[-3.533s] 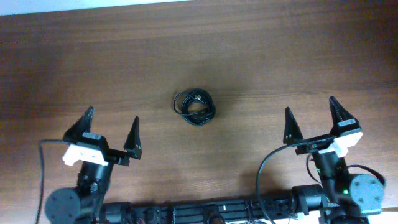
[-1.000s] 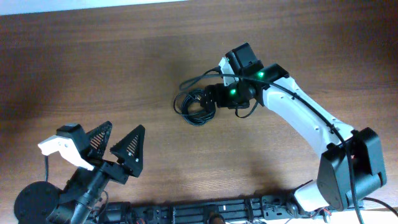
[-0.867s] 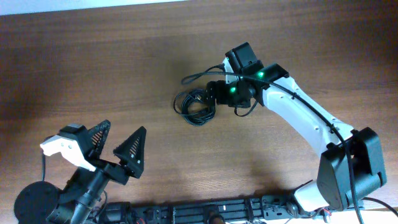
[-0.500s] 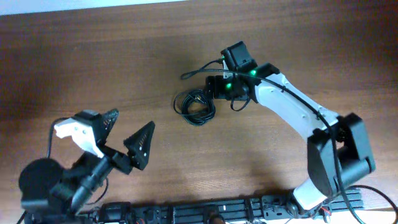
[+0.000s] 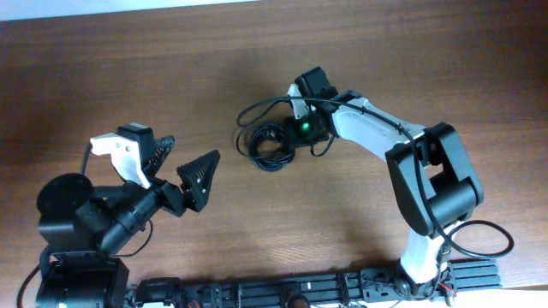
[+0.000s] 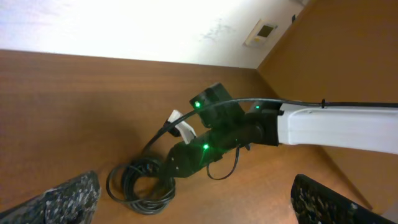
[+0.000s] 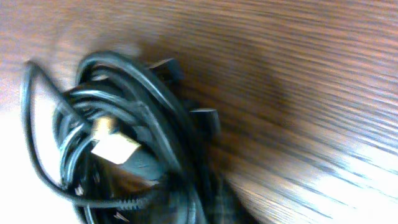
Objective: Untangle cables
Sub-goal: 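Reach the right gripper forward over the black cable coil, then grasp the black cable coil with the right gripper and lift it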
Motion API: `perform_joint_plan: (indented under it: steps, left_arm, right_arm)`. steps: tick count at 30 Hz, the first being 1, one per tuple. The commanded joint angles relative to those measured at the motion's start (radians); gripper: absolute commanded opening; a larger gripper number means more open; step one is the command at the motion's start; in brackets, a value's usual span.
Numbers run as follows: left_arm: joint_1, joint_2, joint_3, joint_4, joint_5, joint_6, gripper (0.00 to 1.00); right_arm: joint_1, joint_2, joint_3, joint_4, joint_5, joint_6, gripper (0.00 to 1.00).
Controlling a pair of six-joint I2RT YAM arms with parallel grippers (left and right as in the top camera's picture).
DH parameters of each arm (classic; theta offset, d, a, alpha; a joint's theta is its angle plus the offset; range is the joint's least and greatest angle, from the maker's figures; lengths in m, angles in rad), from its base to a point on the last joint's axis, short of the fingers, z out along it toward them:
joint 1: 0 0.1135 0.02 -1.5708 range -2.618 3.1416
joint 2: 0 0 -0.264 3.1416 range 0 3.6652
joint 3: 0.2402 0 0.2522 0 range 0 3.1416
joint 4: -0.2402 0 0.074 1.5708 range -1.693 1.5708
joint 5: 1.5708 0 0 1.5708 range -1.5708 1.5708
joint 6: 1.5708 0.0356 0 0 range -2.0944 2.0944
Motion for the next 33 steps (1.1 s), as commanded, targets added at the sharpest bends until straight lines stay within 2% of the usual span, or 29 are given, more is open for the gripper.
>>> perform_joint_plan:
  steps: [1,9,17,25,28,30,33]
  left_arm:
    - [0.003,0.001,-0.008,0.021,0.019,0.019,0.99]
    - [0.003,0.001,-0.008,0.021,0.048,0.019,0.99]
    - [0.003,0.003,-0.008,-0.015,0.056,0.020,0.99]
    - [-0.040,0.058,-0.008,-0.097,0.116,0.045,0.99]
    - [-0.090,0.091,-0.008,-0.092,0.122,-0.053,0.99]
    - [-0.119,0.108,-0.008,-0.092,0.122,-0.017,0.99]
    - [-0.163,0.132,-0.008,-0.096,0.118,0.147,0.99]
  right_arm:
    - [0.005,0.024,0.018,0.000,-0.063,-0.021,0.04]
    - [0.005,-0.027,0.176,-0.091,-0.082,-0.021,0.04]
    - [0.005,-0.164,0.414,-0.316,-0.082,-0.021,0.04]
    - [0.006,-0.315,0.487,-0.370,-0.083,-0.013,0.04]
    - [0.006,-0.383,0.487,-0.375,-0.091,-0.015,0.04]
    - [0.006,-0.418,0.487,-0.372,-0.131,-0.017,0.04]
    - [0.006,-0.459,0.487,-0.372,-0.201,0.000,0.04]
